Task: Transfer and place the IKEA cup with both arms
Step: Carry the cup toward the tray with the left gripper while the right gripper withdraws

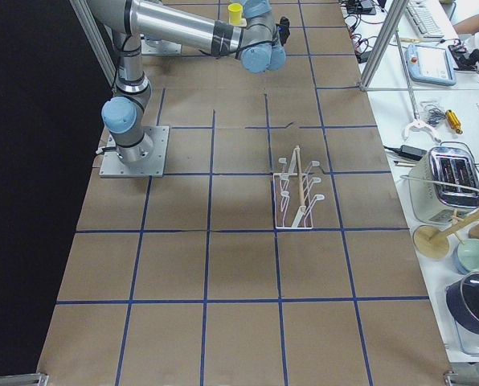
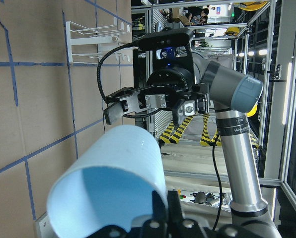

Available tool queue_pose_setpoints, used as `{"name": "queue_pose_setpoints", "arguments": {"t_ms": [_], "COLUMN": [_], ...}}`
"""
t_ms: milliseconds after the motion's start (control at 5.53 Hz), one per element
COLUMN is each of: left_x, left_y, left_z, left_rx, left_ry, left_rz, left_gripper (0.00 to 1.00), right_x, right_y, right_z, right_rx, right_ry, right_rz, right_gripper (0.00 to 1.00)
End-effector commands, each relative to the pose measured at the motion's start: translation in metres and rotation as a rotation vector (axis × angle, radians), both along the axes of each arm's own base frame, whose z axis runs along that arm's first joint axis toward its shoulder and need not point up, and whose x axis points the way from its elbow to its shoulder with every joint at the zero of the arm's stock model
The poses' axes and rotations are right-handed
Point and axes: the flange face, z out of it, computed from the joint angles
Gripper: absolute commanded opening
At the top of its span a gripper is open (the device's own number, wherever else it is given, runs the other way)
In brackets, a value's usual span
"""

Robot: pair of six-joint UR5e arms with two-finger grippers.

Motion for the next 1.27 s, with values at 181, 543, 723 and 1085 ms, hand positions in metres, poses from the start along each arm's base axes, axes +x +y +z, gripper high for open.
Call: {"name": "queue_pose_setpoints", "arguments": {"t_ms": [181,543,723,1085], "left_x": [0.015,0.038,0.051,0.088], "left_y": [-0.016,-0.027,-0.03,-0.058], "left_z": [-0.038,-0.055,-0.055,-0.06], "left_rx": [0.01,0.005,0.108,0.136], "left_ry": [-0.17,-0.591,-0.777,-1.161], "left_rz": [-0.138,-0.281,-0.221,0.006], "left_gripper": [0.0,0.0,0.0,0.0], "right_x": [-0.03,-0.046,-0.04,-0.023], "right_y": [-0.025,-0.006,-0.002,-0.008], "right_z": [0.052,0.082,0.088,0.093], "right_rx": [-0.051,-0.176,-0.216,-0.279], "right_ry": [0.592,0.979,1.11,1.342], "right_rz": [-0.076,-0.087,-0.092,-0.168], "right_gripper": [1.0,1.0,1.0,1.0]}}
